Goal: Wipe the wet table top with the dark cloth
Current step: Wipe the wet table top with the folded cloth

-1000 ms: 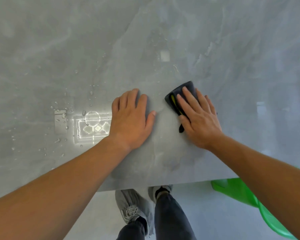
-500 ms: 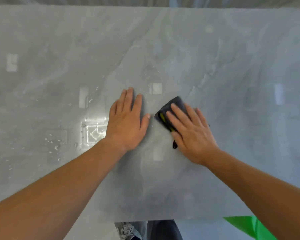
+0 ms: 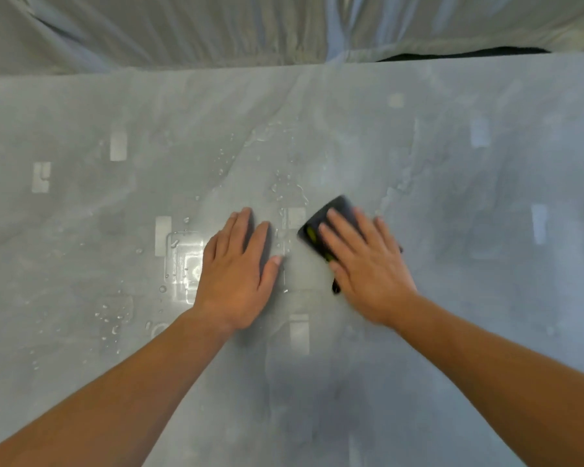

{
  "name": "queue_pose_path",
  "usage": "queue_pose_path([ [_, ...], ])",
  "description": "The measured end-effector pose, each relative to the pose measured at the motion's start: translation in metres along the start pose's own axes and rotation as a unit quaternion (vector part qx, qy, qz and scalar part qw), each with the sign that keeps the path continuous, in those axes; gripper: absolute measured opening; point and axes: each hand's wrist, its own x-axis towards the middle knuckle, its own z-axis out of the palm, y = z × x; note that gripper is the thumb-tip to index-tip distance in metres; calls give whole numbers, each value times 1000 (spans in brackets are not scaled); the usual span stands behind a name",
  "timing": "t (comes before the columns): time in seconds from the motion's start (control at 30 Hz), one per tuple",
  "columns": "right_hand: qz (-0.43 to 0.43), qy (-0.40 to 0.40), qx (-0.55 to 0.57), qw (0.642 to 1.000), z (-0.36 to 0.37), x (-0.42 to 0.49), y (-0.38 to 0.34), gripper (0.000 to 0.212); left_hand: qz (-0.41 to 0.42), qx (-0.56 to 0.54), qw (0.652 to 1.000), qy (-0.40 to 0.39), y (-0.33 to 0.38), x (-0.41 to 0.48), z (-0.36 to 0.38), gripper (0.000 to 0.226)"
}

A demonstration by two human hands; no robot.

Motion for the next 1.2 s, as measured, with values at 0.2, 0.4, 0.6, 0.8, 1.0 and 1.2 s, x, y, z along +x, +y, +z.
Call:
queue_pose_path([
  [0.2, 187, 52, 79, 978, -15, 54, -4, 59, -6, 15, 1000, 17, -7, 42, -12, 70],
  [0.4, 4, -14, 12, 1000, -13, 34, 11, 58, 5, 54, 999, -3, -17, 68, -20, 77],
  [0.6, 216, 53, 93, 971, -39, 123, 27, 59, 10, 45, 999, 15, -16, 68, -16, 71],
  [0.8, 10, 2, 26, 1000, -23, 87, -3, 59, 27, 41, 999, 10, -20, 68, -21, 70],
  [1.0, 175, 52, 82, 980, -49, 169, 19, 59, 53, 7, 997, 52, -47, 86, -40, 67],
  [1.2, 191, 63, 80, 976, -46, 188, -20, 59, 23, 17, 999, 43, -79, 108, -48, 72],
])
